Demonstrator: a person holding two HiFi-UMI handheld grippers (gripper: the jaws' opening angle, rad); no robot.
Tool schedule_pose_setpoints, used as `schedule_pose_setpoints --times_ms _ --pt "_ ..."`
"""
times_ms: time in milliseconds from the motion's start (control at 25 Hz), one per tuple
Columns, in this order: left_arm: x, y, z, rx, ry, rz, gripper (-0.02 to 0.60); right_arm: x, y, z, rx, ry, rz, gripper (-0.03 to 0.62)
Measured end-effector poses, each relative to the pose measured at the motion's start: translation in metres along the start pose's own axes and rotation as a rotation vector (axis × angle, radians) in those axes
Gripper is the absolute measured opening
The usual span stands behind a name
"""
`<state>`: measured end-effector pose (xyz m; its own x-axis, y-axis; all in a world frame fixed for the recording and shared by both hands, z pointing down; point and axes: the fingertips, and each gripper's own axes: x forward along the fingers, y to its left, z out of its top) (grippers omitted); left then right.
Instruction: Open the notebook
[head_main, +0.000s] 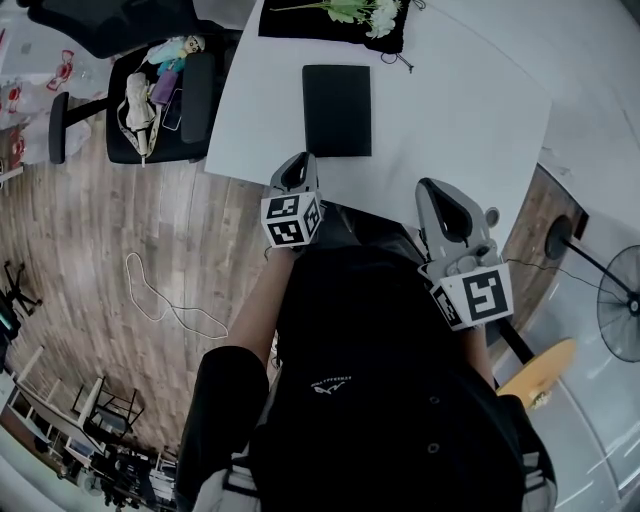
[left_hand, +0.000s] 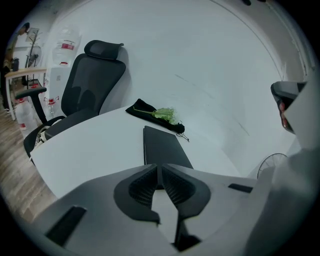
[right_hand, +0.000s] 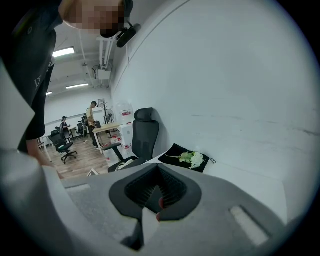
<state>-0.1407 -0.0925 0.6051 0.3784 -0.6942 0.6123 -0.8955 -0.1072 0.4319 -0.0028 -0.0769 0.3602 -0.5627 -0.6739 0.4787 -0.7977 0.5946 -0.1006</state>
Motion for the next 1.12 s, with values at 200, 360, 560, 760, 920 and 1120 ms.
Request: schedule_pose_setpoints --times_ms 200,360,560,760,920,1120 --pt "0.007 0.004 -0.011 -0.028 0.041 0.004 0.012 -0.001 0.002 -0.004 -0.004 0.02 -0.01 0.005" --pt "0.014 0.007 -0.018 -0.076 0.075 -0.011 0.109 0.002 0.003 -0.007 -0.007 0.035 -0.009 0.005" --pt "0.018 0.013 -0.025 -0.137 0.088 0.008 0.098 0.0 0.005 -0.009 -0.022 0.043 -0.007 0.005" --pt "0.024 0.013 -0.03 -0.192 0.109 0.0 0.098 -0.004 0.002 -0.013 -0.013 0.047 -0.01 0.005" --pt "0.026 0.013 -0.033 -0.214 0.113 -0.001 0.098 -0.007 0.0 -0.015 -0.009 0.047 -0.019 0.005" --pt "0.026 0.013 -0.031 -0.236 0.102 0.002 0.084 -0.01 -0.001 -0.018 -0.006 0.044 -0.023 0.005"
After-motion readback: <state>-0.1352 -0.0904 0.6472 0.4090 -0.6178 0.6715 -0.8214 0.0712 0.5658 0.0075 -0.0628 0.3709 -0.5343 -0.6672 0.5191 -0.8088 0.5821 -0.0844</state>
